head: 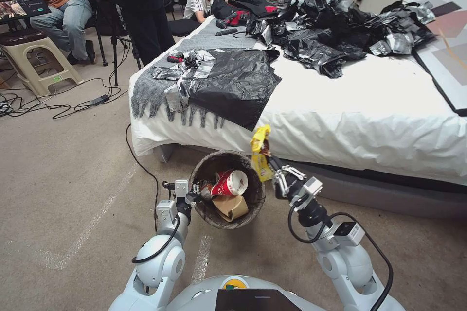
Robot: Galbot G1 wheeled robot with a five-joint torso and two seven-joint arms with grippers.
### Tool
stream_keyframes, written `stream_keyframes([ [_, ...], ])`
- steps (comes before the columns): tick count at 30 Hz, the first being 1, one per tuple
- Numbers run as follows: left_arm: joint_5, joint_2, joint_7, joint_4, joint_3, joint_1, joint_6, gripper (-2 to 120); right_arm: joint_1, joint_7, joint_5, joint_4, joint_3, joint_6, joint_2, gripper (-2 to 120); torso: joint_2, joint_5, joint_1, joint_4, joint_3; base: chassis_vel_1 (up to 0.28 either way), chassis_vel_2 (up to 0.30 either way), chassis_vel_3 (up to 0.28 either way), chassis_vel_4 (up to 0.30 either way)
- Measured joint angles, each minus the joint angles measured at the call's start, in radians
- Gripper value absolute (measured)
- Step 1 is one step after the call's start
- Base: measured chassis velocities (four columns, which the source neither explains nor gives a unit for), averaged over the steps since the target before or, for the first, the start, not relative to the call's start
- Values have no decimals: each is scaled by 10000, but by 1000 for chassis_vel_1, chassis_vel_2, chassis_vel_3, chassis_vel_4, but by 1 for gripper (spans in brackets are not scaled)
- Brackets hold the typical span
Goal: Pick up the trash bin, then pick up the garbage from the floor and place it into the trash bin.
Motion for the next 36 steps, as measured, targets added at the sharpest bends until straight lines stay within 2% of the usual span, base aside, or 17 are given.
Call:
stream_keyframes([
  [8, -40, -5, -6, -8, 57, 26, 30, 0, 165, 32, -425, -497, -766, -148, -85, 0, 0, 1, 0, 0, 0, 0, 0, 0, 0],
  [19, -135, -62, -32, -131, 58, 55, 99, 0, 642, 517, -368, -2031, -1638, -301, 206, 0, 0, 1, 0, 1, 0, 0, 0, 0, 0],
  [36, -392, -137, -110, -188, 150, 41, 270, 0, 1024, 813, -504, -2999, -1991, -400, 390, 0, 0, 1, 0, 0, 0, 0, 0, 0, 0],
])
